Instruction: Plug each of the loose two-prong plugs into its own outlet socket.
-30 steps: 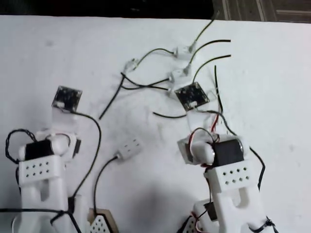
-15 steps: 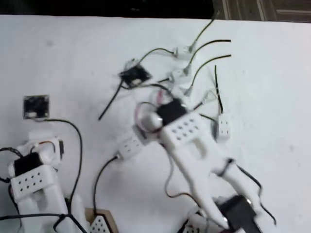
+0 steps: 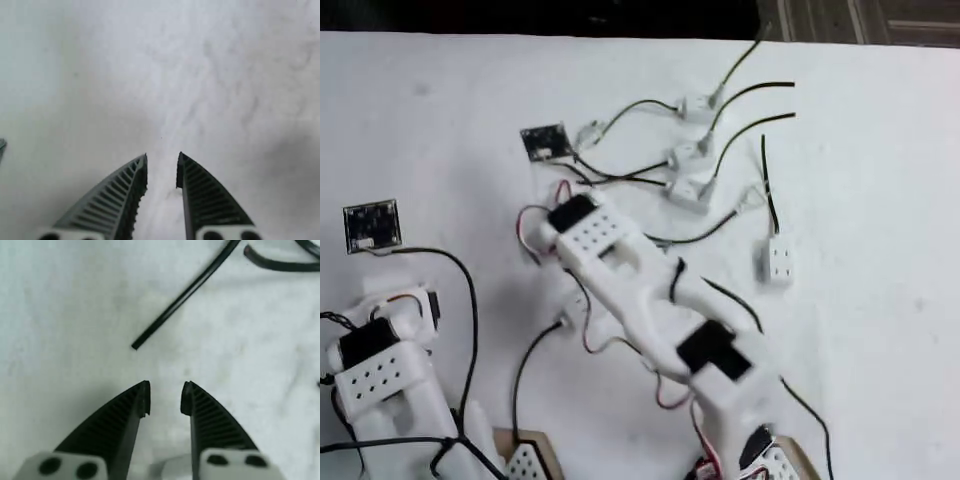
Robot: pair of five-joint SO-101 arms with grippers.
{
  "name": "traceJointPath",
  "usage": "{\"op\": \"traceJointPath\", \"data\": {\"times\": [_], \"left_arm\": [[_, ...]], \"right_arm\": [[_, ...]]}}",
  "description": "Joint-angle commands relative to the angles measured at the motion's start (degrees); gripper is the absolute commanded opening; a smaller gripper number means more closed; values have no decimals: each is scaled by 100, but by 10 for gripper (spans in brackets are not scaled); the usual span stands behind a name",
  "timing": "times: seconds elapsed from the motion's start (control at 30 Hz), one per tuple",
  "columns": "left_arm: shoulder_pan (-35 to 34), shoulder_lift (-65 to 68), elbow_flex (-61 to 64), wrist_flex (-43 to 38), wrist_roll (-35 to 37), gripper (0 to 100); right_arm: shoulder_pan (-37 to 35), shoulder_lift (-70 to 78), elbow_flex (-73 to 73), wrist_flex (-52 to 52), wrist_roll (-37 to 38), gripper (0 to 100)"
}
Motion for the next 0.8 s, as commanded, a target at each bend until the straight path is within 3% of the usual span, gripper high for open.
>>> {"op": "traceJointPath", "data": {"times": [0.0, 0.3, 0.67, 0.77], "left_arm": [[-75, -119, -53, -97, 62, 113], [-75, -119, -44, -97, 62, 113], [-75, -119, -35, -97, 53, 113], [-75, -119, -35, -97, 53, 113]], "right_arm": [[-66, 611, -1178, -66, -229, 108], [-57, 2352, -3033, -22, -457, 108], [-48, 3538, -4782, 1613, -457, 103], [-40, 3793, -5160, 1921, -422, 42]]}}
